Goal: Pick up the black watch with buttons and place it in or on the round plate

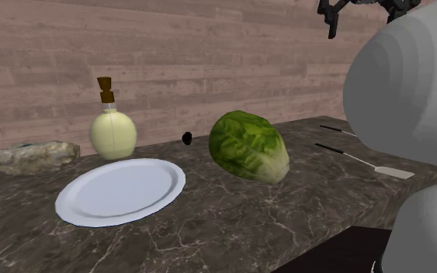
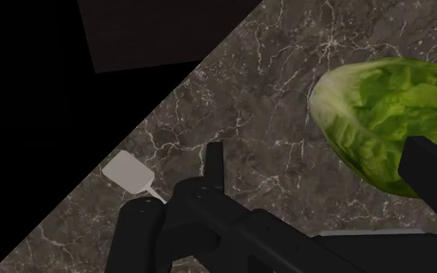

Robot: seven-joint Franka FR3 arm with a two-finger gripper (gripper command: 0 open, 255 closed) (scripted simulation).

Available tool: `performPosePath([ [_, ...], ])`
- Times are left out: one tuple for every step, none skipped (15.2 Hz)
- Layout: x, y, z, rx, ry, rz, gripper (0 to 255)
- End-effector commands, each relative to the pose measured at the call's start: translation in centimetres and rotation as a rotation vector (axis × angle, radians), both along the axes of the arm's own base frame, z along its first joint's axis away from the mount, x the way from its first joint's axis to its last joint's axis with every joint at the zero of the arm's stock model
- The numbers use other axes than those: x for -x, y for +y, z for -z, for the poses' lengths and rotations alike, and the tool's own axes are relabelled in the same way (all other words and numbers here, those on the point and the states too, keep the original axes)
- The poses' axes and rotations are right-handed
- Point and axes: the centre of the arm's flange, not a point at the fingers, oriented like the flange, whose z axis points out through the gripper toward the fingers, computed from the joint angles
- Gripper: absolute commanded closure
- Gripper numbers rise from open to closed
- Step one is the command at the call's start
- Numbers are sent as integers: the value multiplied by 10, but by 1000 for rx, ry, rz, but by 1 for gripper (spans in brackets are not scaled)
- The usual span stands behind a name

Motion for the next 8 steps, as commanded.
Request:
performPosePath([
  [0,0,0,0,0,0,0],
  [-6,9,7,-2,-1,0,0],
  [-12,18,14,-3,-2,0,0],
  [-17,27,21,-5,-4,1,0],
  [-23,36,28,-7,-5,1,0],
  [-29,46,35,-9,-6,1,0],
  [-35,55,42,-10,-7,1,0],
  [-41,64,49,-12,-8,2,0],
])
